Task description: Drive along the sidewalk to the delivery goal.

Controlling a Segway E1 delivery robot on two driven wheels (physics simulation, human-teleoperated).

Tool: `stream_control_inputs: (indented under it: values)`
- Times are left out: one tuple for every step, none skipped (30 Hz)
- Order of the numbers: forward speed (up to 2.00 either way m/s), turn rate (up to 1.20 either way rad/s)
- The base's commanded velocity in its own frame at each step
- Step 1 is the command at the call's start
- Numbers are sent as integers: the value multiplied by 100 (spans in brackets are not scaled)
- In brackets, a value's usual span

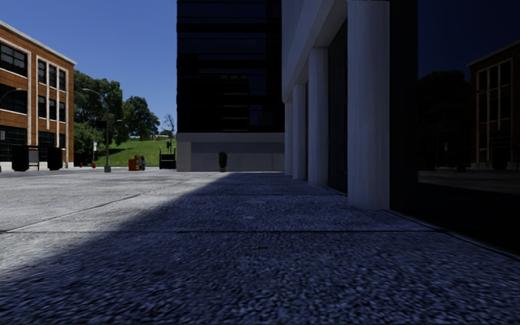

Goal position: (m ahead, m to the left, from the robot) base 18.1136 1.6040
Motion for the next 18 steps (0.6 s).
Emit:
stream_control_inputs:
  values:
    - [200,0]
    - [200,0]
    - [200,0]
    - [200,0]
    - [200,0]
    - [200,0]
    - [200,0]
    - [200,0]
    - [200,0]
    - [200,0]
    - [200,0]
    - [200,0]
    - [200,0]
    - [200,0]
    - [200,0]
    - [200,0]
    - [200,0]
    - [200,0]
